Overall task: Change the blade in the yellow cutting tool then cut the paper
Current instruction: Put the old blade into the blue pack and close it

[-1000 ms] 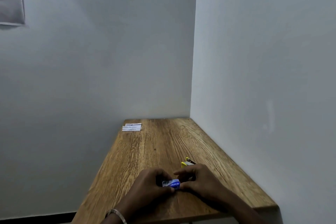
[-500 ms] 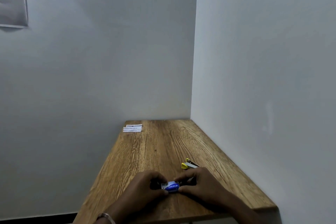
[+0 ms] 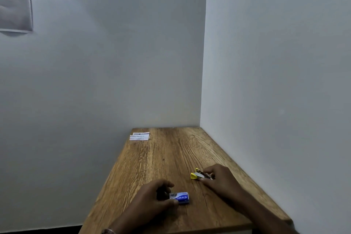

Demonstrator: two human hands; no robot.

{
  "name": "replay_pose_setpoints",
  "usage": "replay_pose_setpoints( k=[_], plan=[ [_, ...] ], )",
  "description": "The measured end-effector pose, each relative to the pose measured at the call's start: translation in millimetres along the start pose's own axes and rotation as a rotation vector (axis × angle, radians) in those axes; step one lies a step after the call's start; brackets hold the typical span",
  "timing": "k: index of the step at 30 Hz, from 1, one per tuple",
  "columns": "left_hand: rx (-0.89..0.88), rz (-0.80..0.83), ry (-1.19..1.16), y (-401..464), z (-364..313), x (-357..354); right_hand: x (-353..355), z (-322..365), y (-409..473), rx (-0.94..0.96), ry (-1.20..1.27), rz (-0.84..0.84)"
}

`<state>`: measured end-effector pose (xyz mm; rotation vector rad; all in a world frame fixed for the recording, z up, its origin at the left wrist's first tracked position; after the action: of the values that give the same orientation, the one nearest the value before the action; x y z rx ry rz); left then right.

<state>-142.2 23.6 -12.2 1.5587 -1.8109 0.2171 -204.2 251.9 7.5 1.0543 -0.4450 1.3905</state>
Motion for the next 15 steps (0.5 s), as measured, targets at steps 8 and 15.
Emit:
replay_pose_setpoints(
  k=[8,15],
  plan=[
    [-0.018,-0.012,0.11,-4.0,-2.7,-0.1,-42.6,42.7,13.8,0.136,0.053,0.204],
    [-0.033,-0.034,0.129,-4.3,-4.3,1.1,-56.5,67.1,6.5,0.22,0.167,0.256]
  ],
)
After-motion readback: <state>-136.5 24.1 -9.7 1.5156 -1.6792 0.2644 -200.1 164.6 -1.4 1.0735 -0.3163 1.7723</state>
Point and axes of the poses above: each hand's wrist, its own y-axis towards the middle knuckle, its own x-axis out of the back of the hand, z = x × y, the point moved 9 cm from there along y, towards the middle knuckle, and after that the axes turned 2 degrees about -y, right-handed, at the moved point
